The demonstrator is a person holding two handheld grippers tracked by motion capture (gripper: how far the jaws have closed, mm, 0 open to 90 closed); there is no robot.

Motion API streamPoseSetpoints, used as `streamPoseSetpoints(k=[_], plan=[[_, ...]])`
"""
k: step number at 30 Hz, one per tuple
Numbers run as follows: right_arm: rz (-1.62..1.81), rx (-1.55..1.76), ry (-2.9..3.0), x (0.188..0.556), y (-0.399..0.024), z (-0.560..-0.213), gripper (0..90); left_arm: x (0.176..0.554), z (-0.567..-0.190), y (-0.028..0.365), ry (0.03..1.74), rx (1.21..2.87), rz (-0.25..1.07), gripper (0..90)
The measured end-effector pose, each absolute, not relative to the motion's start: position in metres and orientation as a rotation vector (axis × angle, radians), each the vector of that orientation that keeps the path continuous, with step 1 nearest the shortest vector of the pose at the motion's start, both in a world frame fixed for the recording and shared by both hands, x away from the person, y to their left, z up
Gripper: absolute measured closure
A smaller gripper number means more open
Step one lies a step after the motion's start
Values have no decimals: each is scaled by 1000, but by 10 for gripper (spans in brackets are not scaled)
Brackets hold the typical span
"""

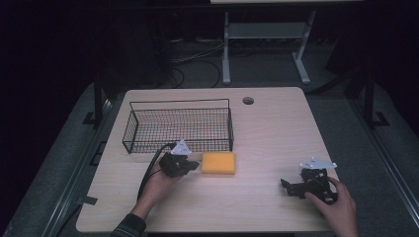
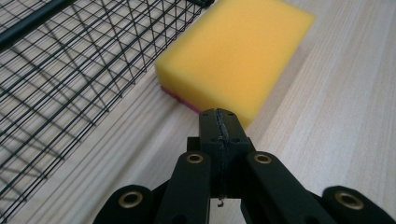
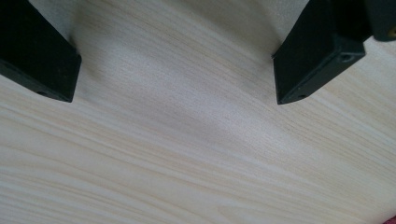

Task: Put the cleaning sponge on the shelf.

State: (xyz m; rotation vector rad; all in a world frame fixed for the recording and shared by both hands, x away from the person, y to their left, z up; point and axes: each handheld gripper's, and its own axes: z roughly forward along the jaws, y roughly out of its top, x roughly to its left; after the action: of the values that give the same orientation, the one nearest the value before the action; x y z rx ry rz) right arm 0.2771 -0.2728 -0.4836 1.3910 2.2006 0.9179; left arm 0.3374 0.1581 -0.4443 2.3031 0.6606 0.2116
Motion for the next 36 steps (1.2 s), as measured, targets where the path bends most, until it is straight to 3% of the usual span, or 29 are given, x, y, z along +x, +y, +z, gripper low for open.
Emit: streamPoseSetpoints(k=[36], plan=[[918, 1391, 2200, 277, -273, -484, 1, 326, -444, 139, 589, 2347, 135, 898]])
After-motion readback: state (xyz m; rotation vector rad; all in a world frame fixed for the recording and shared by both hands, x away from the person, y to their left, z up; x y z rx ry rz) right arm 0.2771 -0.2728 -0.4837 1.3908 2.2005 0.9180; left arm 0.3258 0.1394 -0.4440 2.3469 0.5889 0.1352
